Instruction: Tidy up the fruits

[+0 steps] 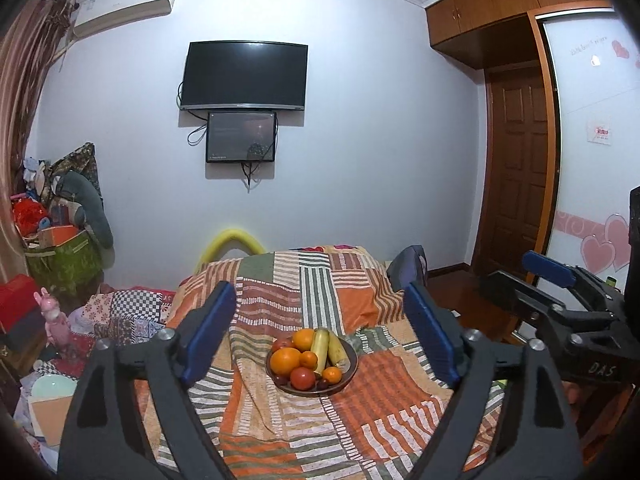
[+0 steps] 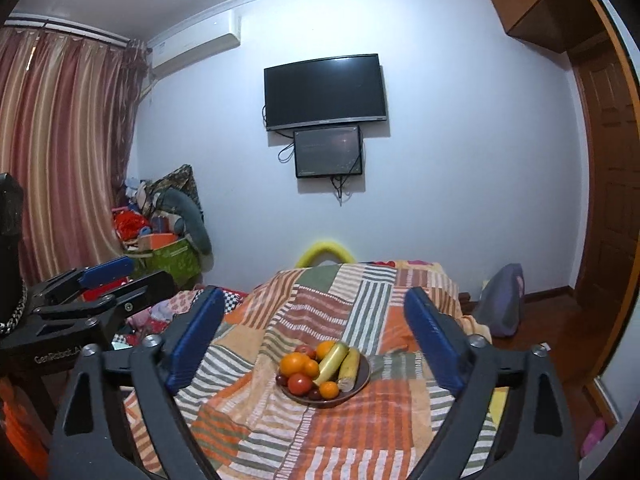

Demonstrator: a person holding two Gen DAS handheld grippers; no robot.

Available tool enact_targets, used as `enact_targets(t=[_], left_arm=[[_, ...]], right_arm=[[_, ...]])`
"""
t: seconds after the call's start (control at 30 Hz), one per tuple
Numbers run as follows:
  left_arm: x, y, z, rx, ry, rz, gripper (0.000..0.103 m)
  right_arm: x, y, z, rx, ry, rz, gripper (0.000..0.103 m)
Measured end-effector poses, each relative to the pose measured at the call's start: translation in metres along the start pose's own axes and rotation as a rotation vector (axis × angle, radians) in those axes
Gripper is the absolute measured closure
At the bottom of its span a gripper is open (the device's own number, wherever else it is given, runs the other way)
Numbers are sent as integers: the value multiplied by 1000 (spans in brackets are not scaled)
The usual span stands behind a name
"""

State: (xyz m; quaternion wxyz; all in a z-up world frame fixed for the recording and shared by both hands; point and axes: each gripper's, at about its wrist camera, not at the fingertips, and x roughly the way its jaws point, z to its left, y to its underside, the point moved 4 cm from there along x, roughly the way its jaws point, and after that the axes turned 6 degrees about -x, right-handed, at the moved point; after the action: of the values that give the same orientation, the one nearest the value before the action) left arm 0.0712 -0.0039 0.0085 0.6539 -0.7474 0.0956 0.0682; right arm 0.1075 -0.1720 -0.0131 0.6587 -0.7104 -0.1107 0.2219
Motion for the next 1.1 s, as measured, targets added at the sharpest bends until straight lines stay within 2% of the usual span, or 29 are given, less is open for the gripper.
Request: enact_targets(t=[0.03, 0.17, 1.1], left_arm=[[-1, 0, 0, 1, -7, -8, 9], [-6, 1, 1, 0, -15, -28, 2], [-9, 5, 2, -10, -25, -33, 0]], right_arm=[[-5, 0, -1, 4, 8, -7, 0], [-6, 0, -1, 2, 23, -12, 0], [-22, 0, 6, -9, 44, -30, 0]])
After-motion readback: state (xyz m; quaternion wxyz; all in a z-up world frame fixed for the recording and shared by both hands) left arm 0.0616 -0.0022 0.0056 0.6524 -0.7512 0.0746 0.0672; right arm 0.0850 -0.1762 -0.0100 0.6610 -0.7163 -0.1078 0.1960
